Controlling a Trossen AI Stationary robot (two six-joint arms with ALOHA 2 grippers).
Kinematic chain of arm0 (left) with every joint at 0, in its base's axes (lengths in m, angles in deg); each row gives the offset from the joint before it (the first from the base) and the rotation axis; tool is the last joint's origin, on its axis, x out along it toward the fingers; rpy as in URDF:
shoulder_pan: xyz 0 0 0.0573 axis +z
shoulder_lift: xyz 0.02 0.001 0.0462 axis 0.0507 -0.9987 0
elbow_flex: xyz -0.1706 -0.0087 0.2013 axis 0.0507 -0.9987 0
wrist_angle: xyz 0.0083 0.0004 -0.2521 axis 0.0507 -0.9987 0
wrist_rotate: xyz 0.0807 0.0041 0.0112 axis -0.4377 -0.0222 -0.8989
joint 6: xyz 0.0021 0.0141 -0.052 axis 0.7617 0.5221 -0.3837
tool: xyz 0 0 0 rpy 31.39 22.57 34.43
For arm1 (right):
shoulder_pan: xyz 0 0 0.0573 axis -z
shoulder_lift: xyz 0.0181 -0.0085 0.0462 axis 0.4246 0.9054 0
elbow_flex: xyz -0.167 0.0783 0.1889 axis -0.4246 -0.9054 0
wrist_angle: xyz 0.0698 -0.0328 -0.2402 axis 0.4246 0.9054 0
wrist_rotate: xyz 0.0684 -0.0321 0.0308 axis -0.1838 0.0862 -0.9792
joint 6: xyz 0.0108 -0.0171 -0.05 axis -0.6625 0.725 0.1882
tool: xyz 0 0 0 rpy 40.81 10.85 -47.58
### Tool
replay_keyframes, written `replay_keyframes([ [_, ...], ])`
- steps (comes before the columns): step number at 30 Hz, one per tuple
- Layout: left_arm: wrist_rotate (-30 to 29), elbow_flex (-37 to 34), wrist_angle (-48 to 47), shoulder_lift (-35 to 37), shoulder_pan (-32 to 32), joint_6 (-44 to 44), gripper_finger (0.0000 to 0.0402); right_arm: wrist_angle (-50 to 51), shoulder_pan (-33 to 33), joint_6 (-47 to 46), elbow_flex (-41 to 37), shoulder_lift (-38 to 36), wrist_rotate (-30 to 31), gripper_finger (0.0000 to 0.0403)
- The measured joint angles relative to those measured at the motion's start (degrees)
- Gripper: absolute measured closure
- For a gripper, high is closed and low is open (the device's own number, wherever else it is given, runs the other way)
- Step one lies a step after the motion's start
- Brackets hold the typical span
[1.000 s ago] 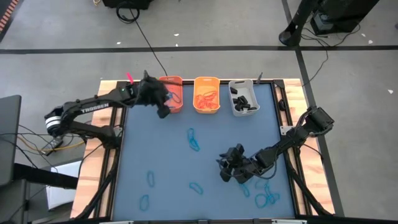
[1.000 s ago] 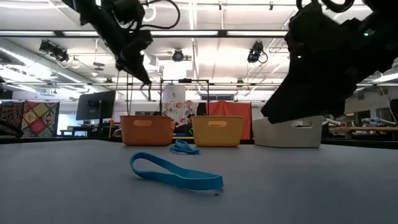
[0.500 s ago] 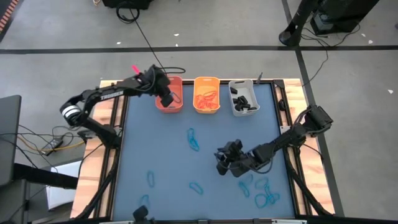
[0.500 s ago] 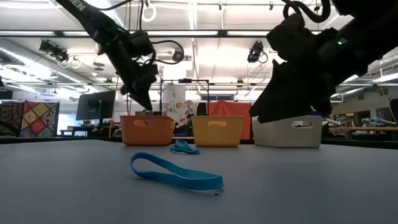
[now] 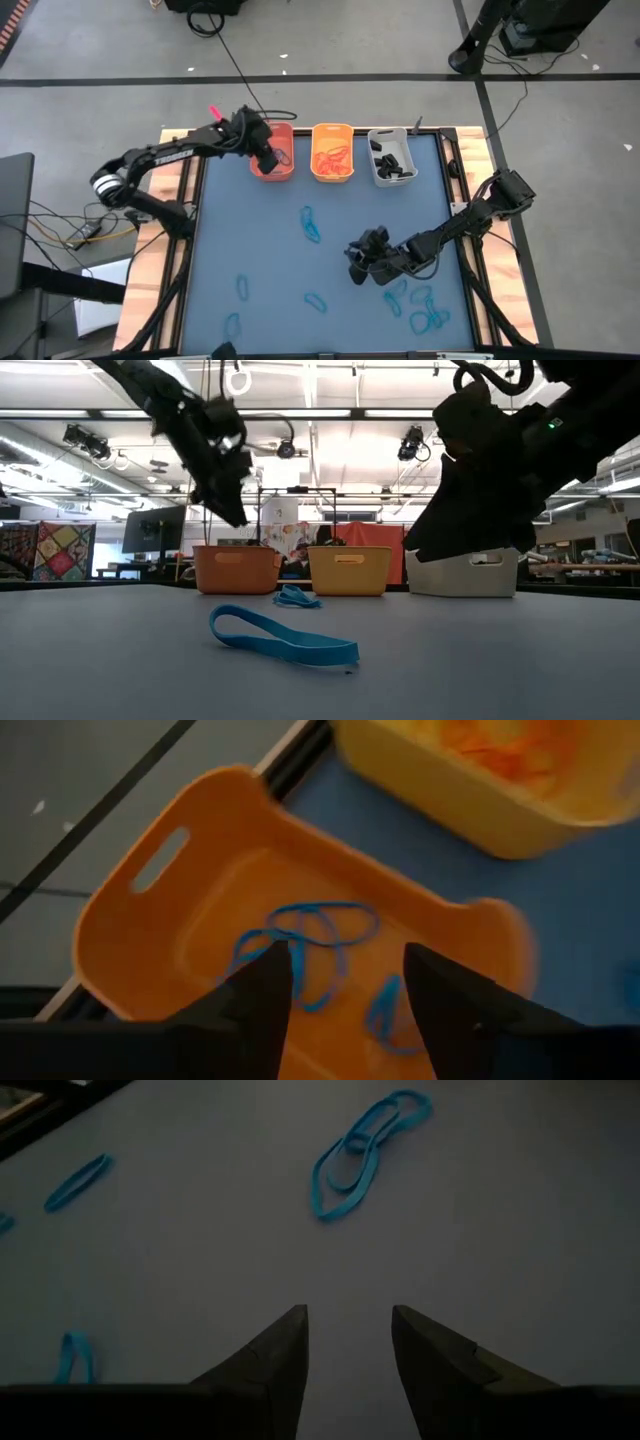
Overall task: Sort rubber bands into baskets
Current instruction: Put the blue rubber band into the orange bin
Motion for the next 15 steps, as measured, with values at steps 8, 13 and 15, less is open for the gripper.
replay_keyframes([
  [8,0.2,-7.8,6.2,11.3,-10.9,-3.6,0.0205,-3.1,0.0,3.0,0.0,0.0,-7.6,0.0245],
  [13,0.2,-16.7,15.5,16.6,-19.8,-8.8,0.0205,-11.8,-0.3,6.1,0.0,0.5,-12.7,0.0245],
  [15,-0.1,-20.7,20.0,18.1,-23.9,-11.1,0.0205,-13.8,-0.3,4.5,0.0,1.4,-12.1,0.0245],
])
